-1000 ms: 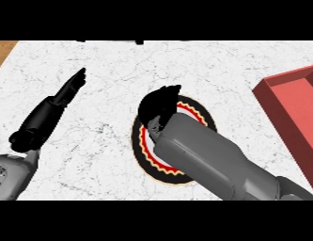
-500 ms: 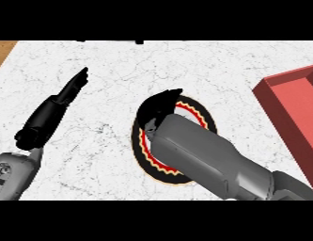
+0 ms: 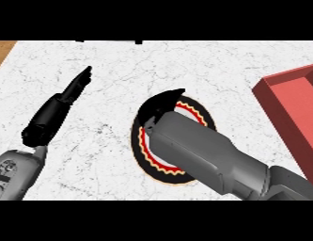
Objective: Pick the sweet potato from the plate and place it in the cardboard box
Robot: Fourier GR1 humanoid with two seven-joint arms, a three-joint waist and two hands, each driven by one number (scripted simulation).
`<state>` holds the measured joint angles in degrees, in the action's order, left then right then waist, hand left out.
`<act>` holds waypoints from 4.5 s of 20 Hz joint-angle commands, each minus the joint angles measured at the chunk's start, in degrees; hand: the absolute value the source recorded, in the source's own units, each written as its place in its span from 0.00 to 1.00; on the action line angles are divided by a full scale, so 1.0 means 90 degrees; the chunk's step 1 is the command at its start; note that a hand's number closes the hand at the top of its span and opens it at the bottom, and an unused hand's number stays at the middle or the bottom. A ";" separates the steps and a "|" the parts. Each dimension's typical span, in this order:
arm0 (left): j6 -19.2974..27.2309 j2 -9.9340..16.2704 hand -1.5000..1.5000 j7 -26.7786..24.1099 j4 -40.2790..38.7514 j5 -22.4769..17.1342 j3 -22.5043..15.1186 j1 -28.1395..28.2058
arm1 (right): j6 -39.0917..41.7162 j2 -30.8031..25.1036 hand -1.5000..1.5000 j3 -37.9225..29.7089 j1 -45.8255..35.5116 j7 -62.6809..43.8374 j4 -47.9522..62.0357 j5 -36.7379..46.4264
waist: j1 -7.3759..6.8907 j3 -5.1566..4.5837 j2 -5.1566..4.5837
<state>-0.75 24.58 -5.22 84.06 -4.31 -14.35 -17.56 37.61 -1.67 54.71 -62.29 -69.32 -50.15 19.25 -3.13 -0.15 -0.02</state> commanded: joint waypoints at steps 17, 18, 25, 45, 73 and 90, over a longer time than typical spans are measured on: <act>-0.0142 -0.0048 0.50 -0.0118 0.0046 0.0086 0.0280 0.0315 | -0.0333 0.0177 0.00 0.0676 0.0368 -0.1541 0.0254 -0.0368 | 0.0200 0.0009 0.0014; -0.0185 0.0108 0.50 0.0035 0.0236 -0.0015 0.0414 0.0391 | -0.0450 0.0177 0.00 0.0687 0.0386 -0.1482 0.0456 -0.0180 | 0.0195 0.0011 0.0030; -0.0277 0.0065 0.50 -0.0081 0.0132 0.0051 0.0524 0.0336 | -0.0599 0.0178 0.00 0.0706 0.0577 -0.1282 0.0604 -0.0144 | 0.0211 0.0012 0.0004; -0.0248 -0.0180 0.50 -0.0041 0.0208 0.0319 0.0745 0.0563 | -0.3715 -0.0992 1.00 -0.0971 0.0865 0.2462 -0.0672 0.0933 | 0.0545 0.0079 -0.0017; -0.0579 -0.0242 0.50 0.0315 0.0611 0.0425 0.0991 0.0526 | -0.5439 -0.3505 1.00 -0.4043 0.1241 0.1154 -0.3018 0.2814 | 0.0404 0.0019 0.0030; -0.0633 -0.0475 0.50 0.0124 0.0500 0.0612 0.1129 0.0532 | -0.2910 -0.5299 1.00 -0.5849 0.2965 0.3859 -0.1593 0.0591 | 0.0376 0.0019 0.0003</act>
<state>-6.86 20.91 -4.87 88.24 0.79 -4.57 -11.96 5.63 -46.49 5.31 -38.09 -40.11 -67.30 29.02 0.24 0.03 0.02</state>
